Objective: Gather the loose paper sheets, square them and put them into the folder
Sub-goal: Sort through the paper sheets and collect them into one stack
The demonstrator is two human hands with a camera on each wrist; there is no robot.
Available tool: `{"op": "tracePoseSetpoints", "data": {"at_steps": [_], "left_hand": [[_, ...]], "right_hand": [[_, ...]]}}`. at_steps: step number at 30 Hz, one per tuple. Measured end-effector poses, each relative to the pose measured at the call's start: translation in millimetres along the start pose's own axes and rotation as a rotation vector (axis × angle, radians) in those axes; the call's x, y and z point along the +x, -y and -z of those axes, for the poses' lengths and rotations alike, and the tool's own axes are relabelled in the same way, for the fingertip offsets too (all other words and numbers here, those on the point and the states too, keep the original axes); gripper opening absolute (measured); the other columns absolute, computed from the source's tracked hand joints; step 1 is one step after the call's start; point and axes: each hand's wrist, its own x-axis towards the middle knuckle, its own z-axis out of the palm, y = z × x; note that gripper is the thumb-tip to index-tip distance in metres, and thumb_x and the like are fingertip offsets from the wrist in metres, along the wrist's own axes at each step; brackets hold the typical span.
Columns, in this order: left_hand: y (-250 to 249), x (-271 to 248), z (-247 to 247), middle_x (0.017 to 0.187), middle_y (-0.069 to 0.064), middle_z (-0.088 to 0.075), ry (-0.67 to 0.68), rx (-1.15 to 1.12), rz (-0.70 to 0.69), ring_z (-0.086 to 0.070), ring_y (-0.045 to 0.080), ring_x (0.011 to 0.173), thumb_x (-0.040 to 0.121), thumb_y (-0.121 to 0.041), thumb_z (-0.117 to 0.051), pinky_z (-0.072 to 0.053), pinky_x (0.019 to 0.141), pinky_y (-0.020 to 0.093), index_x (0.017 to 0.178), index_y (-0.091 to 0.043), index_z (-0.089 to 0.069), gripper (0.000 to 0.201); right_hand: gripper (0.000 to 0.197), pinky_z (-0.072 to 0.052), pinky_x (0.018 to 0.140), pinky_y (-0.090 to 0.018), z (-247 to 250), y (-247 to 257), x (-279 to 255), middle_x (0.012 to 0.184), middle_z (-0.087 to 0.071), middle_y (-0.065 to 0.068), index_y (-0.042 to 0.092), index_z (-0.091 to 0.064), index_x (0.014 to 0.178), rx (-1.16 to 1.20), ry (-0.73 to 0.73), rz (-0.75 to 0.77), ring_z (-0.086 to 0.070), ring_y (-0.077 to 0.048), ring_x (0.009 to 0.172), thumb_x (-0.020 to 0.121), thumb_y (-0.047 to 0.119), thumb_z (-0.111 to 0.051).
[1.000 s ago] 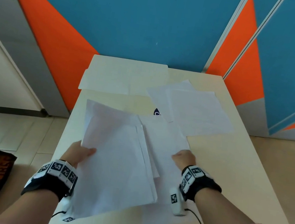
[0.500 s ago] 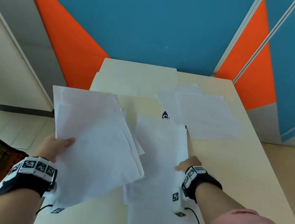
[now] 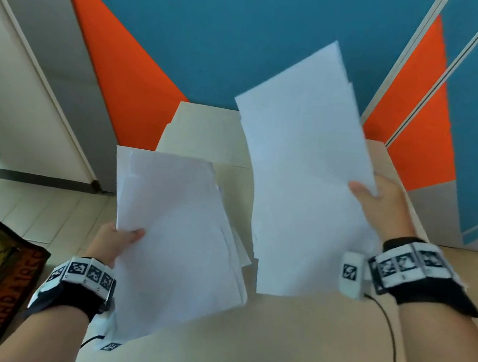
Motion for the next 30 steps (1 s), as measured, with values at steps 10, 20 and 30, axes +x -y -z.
{"op": "tracePoseSetpoints", "data": {"at_steps": [10, 20, 30], "left_hand": [[-27, -18, -55, 0.089, 0.015, -0.069, 0.336, -0.059, -0.046, -0.069, 0.026, 0.072, 0.064, -0.023, -0.077, -0.055, 0.061, 0.033, 0.098, -0.004, -0.064, 0.041], [-44, -35, -95, 0.098, 0.004, -0.069, 0.456, -0.008, 0.009, -0.063, 0.020, 0.091, 0.089, -0.060, -0.031, -0.049, 0.082, 0.036, 0.099, -0.023, -0.064, 0.050], [-49, -28, -118, 0.093, 0.018, -0.070, 0.380, 0.089, -0.017, -0.064, 0.030, 0.083, 0.079, -0.005, -0.068, -0.052, 0.071, 0.034, 0.116, 0.010, -0.057, 0.041]], "right_hand": [[0.107, -0.059, 0.076, -0.030, -31, -23, -24, 0.103, -0.075, -0.001, 0.008, -0.060, 0.120, 0.510, 0.345, -0.393, -0.071, -0.018, 0.094, 0.029, 0.057, -0.088], [0.090, -0.043, 0.103, -0.048, -74, -64, -45, 0.126, -0.063, -0.011, 0.012, -0.055, 0.124, 0.513, 0.433, -0.588, -0.060, -0.029, 0.114, 0.046, 0.037, -0.090], [0.053, -0.039, 0.108, -0.040, -64, -64, -12, 0.134, -0.056, 0.000, 0.011, -0.050, 0.132, 0.217, 0.535, -0.494, -0.053, -0.020, 0.123, 0.090, 0.044, -0.051]]}}
